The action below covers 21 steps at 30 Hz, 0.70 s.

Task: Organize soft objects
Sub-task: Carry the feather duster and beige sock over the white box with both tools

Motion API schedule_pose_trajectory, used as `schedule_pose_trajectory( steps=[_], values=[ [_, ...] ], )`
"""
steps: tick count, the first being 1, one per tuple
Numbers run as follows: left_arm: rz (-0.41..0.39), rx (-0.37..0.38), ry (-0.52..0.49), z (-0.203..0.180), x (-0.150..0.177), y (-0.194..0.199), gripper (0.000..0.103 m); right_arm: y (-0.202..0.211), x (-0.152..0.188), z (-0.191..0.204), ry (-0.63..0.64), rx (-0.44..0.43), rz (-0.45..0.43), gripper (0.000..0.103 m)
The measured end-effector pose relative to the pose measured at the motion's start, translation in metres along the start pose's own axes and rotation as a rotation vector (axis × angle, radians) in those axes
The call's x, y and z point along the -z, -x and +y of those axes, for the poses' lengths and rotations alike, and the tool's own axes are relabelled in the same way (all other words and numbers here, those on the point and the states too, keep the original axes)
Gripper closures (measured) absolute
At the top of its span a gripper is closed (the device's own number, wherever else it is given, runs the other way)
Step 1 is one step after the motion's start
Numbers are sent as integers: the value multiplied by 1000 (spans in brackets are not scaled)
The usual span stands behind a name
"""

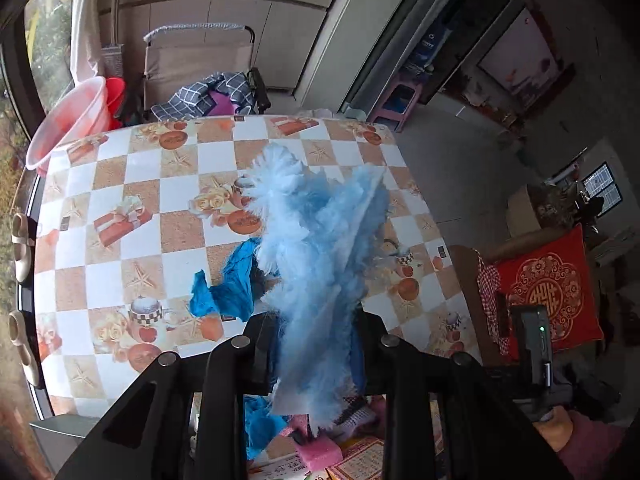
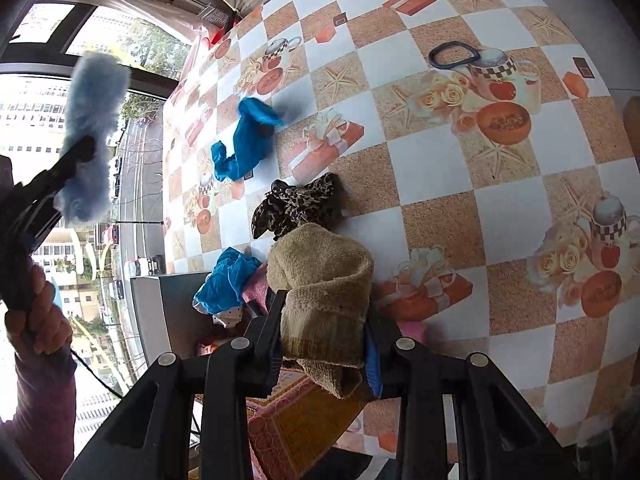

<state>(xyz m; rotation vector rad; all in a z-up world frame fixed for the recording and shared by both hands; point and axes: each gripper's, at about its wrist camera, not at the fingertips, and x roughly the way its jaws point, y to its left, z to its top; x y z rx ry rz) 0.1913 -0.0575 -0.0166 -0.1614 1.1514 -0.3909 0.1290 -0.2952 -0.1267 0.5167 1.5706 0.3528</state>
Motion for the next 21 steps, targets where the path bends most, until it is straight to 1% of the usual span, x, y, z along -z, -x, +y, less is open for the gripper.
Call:
schedule_pose_trajectory(
  steps=[1,3,4,8,11,14,19,21],
  values=[
    [11,-43,-17,-5,3,2,73,1,1,-1,-4,2,-6,68],
    [60,-118,-53,-14,13,-1,73,7,4,-3,-11,10,-20,68],
    [81,-129,-69,-19,20,-3,73,11,6,-4,-16,19,-32,68],
    [135,-132,-148,-45,56,-8,73,30,20,-3,-13,68,-64,68],
    [160,-102,-171,-61,75,-6,73,43,35,-4,-31,103,-89,68],
    [159,-70,-215,-82,85,0,73,54,56,-8,-68,128,-122,68],
    [153,11,-343,-133,99,6,73,71,94,-14,-140,183,-181,68],
    [163,24,-388,-153,108,7,73,79,108,-16,-160,207,-204,68]
  ],
)
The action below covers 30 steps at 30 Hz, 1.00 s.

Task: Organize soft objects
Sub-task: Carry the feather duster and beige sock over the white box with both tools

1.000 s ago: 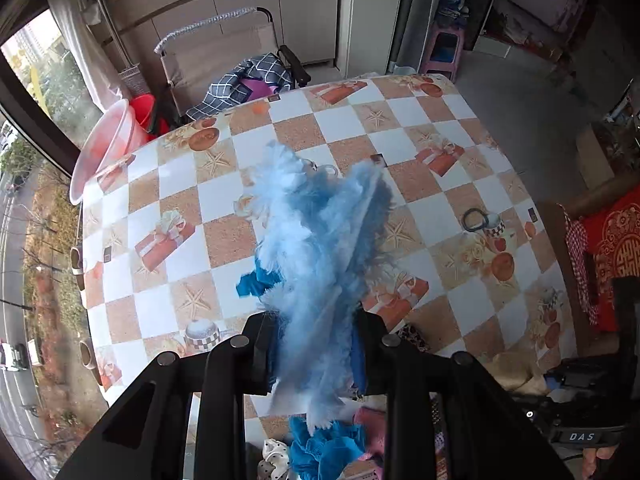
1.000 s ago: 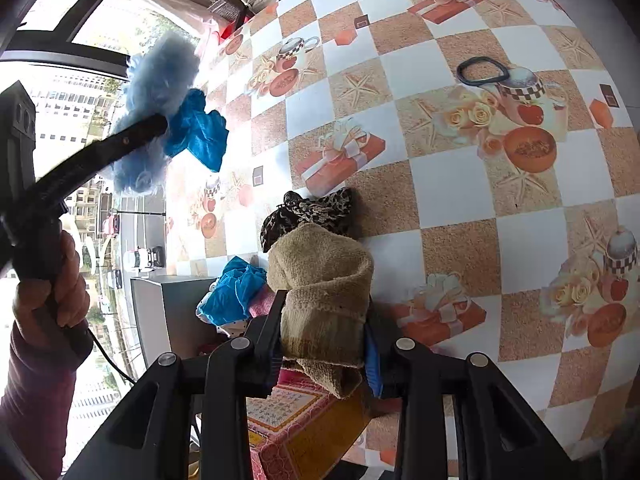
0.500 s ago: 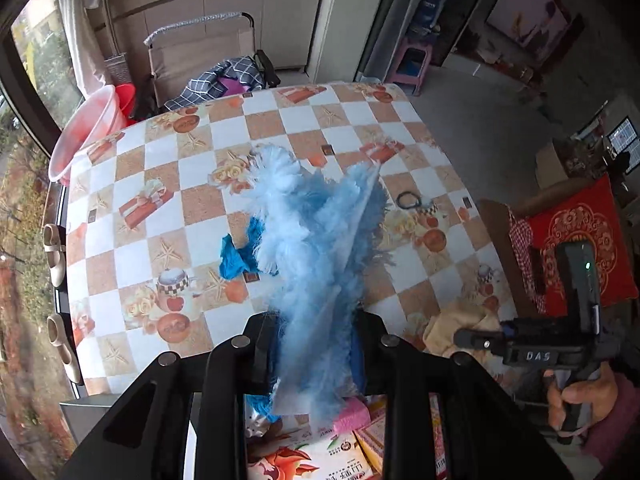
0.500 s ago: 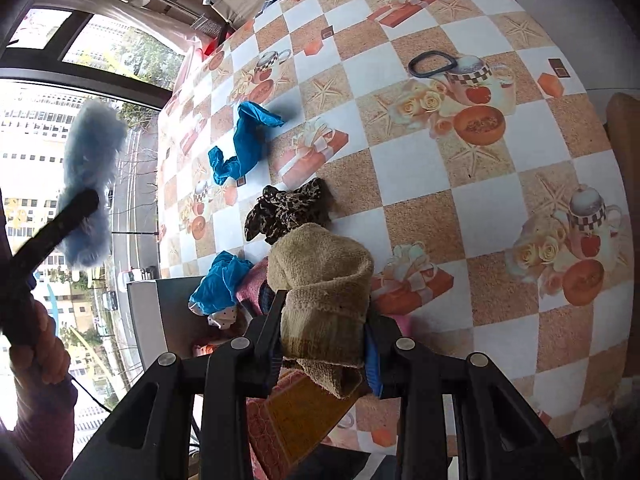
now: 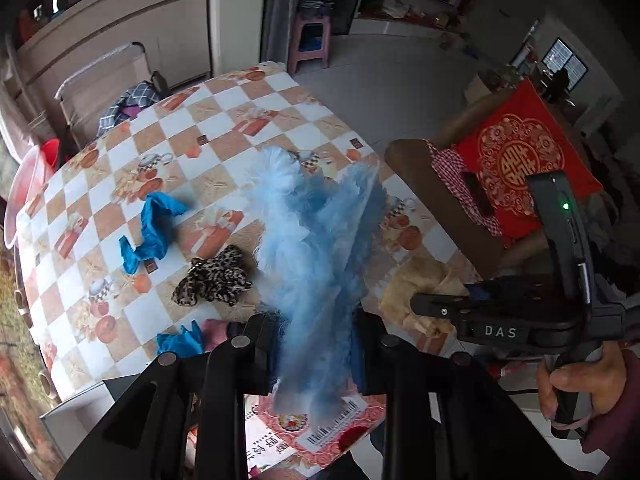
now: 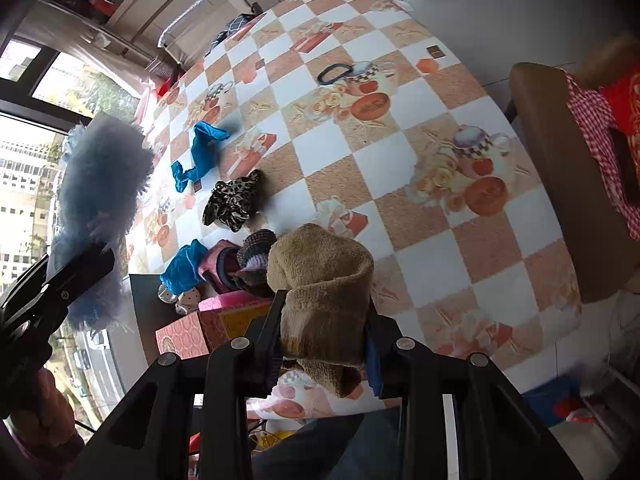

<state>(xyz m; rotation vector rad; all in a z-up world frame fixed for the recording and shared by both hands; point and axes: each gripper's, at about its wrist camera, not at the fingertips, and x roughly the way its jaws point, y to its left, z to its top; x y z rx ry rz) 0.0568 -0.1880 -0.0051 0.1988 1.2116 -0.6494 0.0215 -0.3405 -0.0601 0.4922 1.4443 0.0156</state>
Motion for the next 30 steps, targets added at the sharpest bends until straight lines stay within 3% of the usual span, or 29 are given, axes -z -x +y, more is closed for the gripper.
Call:
schedule_pose_trajectory(
  steps=[7,15,20,30],
  values=[
    [45,29,-114,-65,23,-4,73,29,34,-20,2,62,-28,68],
    [108,19,-188,-122,66,-8,73,38,76,-40,78,58,26,68],
    [124,5,-163,-126,91,-1,73,28,94,-38,157,23,92,68],
    [150,-70,7,-92,152,12,73,7,126,12,388,-9,186,68]
  ],
)
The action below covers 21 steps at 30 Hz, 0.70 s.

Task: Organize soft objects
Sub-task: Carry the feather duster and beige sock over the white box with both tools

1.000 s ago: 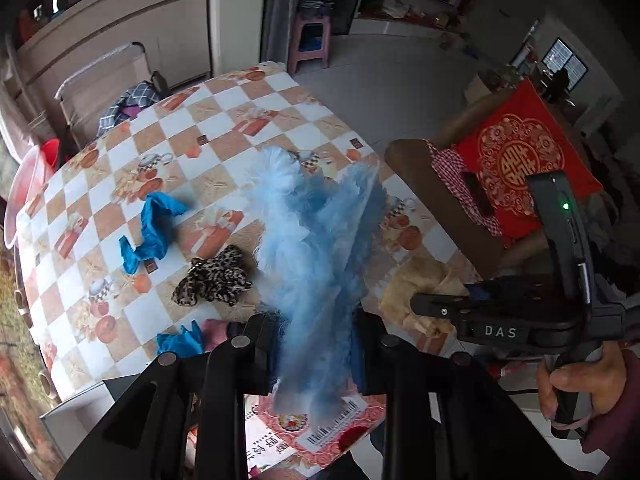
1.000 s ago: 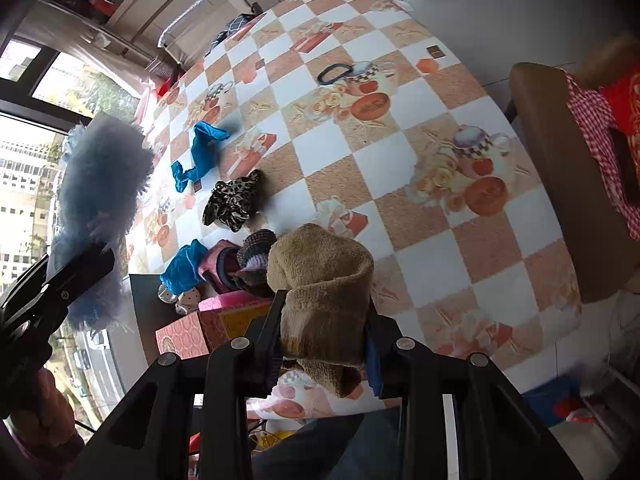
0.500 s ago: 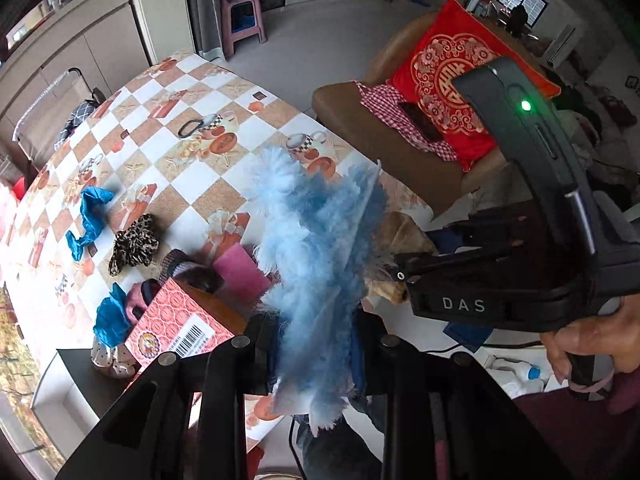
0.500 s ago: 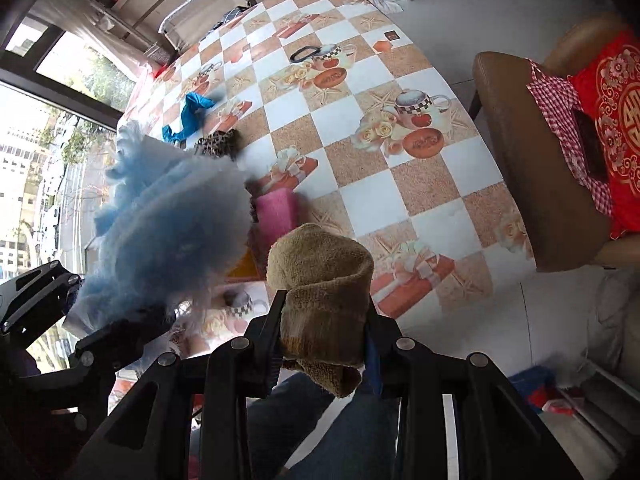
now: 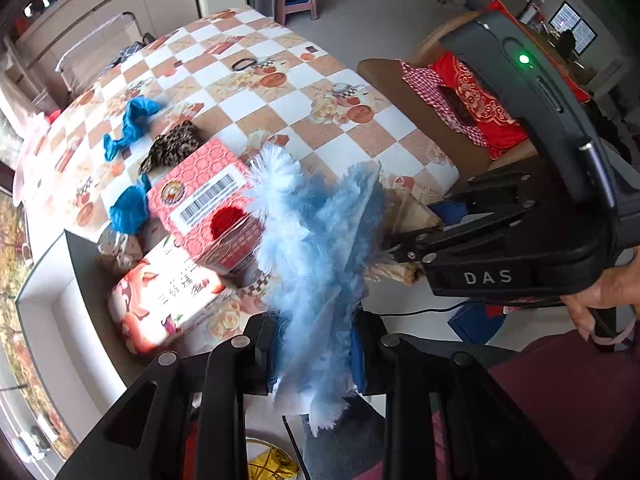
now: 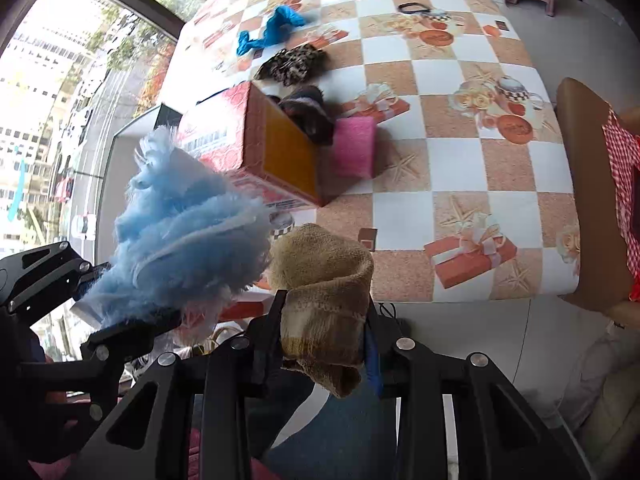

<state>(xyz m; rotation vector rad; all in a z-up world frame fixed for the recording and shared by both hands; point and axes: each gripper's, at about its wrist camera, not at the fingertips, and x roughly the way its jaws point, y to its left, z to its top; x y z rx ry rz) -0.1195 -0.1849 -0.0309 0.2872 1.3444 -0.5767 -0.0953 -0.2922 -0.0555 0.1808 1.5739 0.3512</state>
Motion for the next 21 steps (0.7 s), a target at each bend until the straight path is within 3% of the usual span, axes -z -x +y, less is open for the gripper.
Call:
schedule_pose_trajectory(
  steps=[9,21],
  values=[
    [-10,-88,204,49,51,19,73,-23,6,73,269,-39,89,68],
    [-77,-233,699,146,126,53,73,-39,-18,165,539,-57,126,68]
  ],
)
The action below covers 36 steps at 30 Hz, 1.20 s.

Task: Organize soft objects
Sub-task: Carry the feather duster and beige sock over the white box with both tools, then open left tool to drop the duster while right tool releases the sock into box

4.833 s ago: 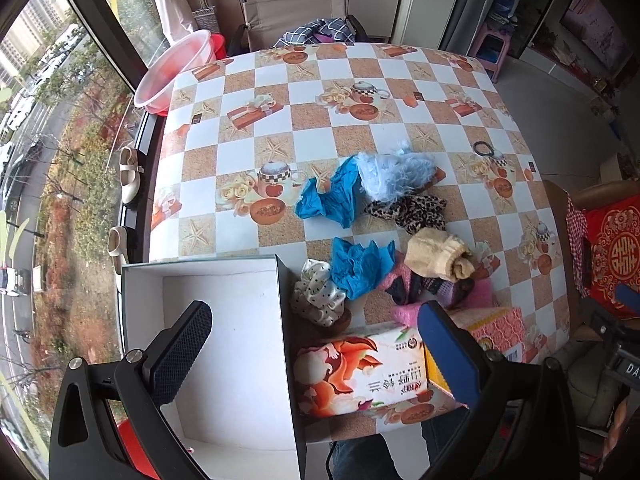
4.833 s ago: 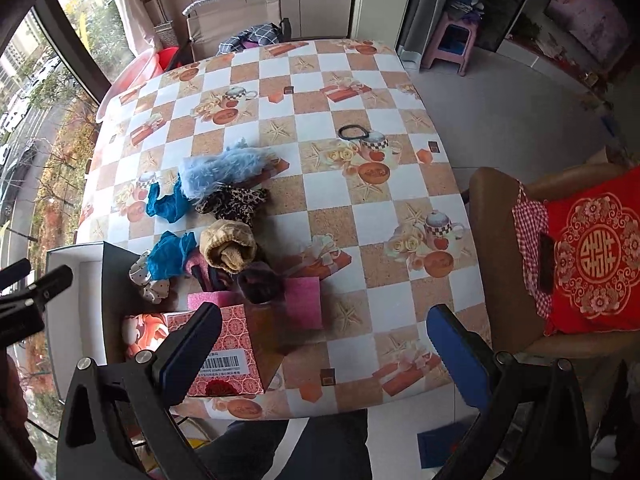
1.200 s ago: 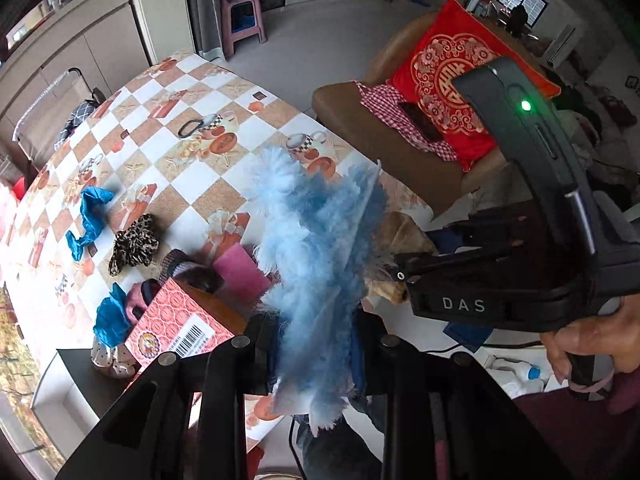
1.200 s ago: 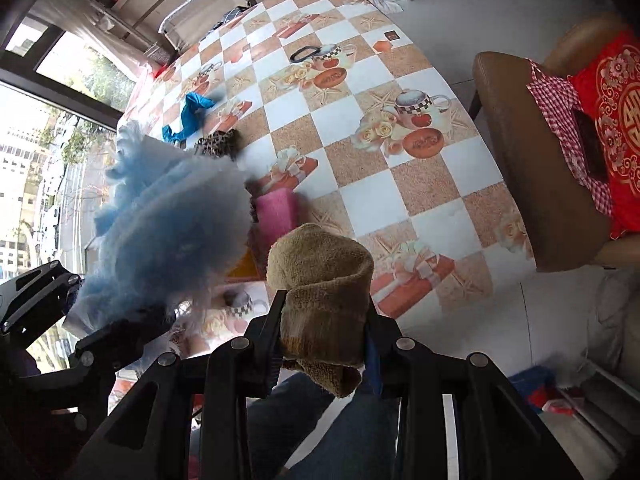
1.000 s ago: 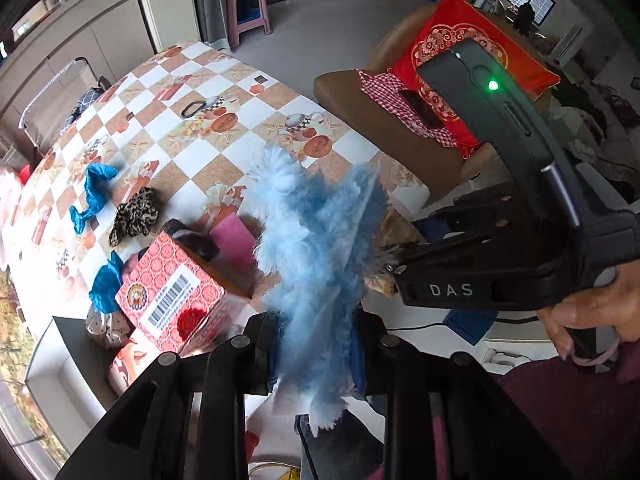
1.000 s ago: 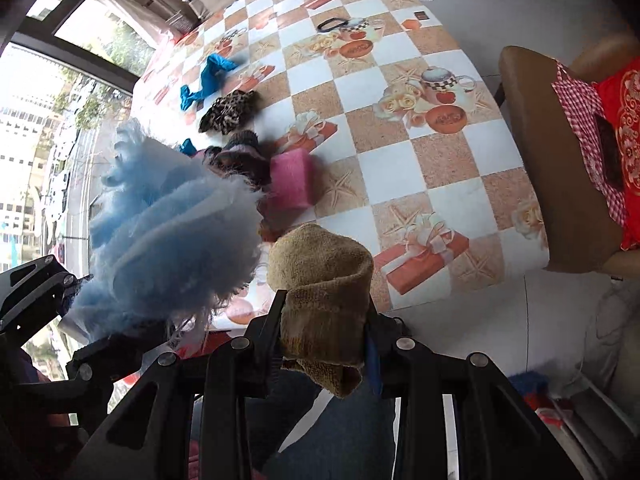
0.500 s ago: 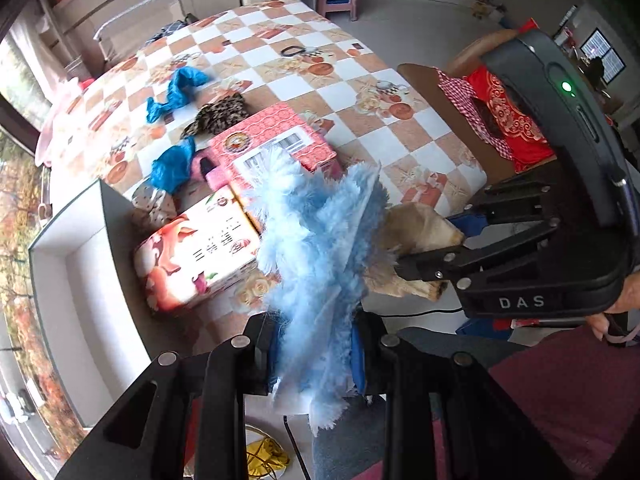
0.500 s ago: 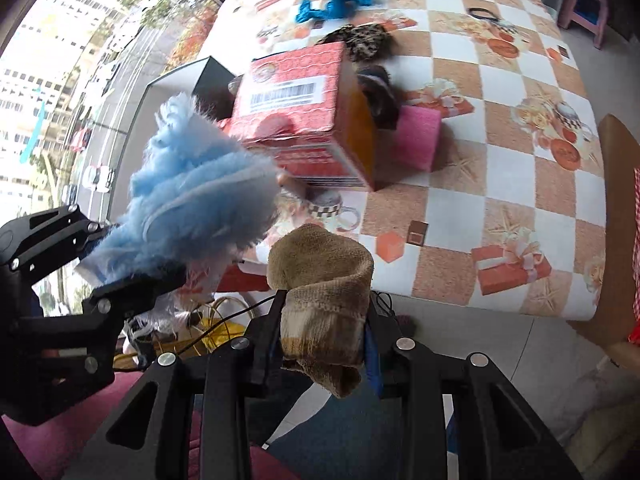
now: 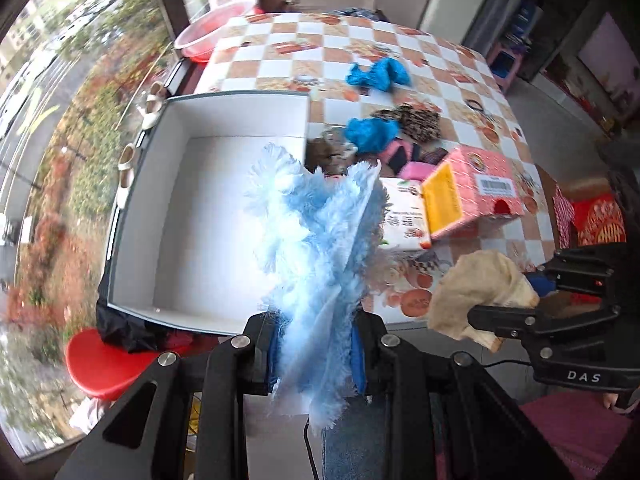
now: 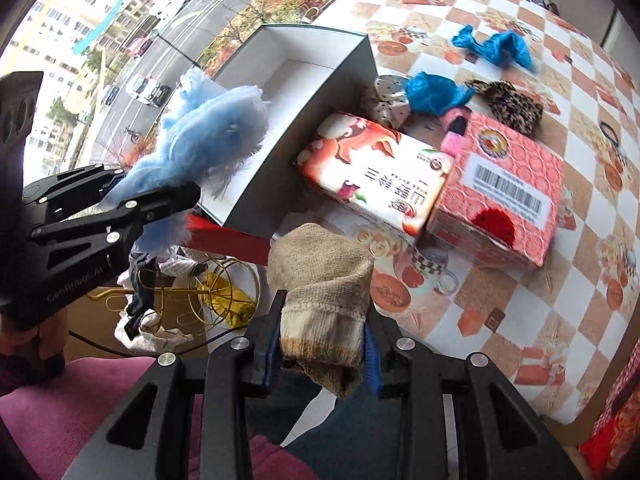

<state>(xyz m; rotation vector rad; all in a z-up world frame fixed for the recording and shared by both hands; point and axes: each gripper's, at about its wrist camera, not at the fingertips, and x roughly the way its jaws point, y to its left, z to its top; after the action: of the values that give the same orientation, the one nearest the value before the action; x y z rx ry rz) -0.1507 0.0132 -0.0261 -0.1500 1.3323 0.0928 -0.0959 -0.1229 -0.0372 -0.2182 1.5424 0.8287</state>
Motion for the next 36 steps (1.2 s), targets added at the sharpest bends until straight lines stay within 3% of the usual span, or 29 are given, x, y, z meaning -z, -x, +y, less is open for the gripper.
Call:
schedule_pose_trajectory(
  steps=[5,10,20,30,36],
  values=[
    [3,-63,170,49,-1,-5,73,-4,-37,18,64,6,-1,68],
    [41,-101,252,83,-4,-18,73,-6,-77,39,117,30,-8,68],
    [131,-67,329,116,-15,-63,73,-44,-136,72,209,70,62,68],
    [223,-32,344,131,-33,-107,73,-81,-180,67,200,94,132,68],
    [262,30,332,133,-42,-125,73,-99,-197,58,179,107,163,68]
  ],
)
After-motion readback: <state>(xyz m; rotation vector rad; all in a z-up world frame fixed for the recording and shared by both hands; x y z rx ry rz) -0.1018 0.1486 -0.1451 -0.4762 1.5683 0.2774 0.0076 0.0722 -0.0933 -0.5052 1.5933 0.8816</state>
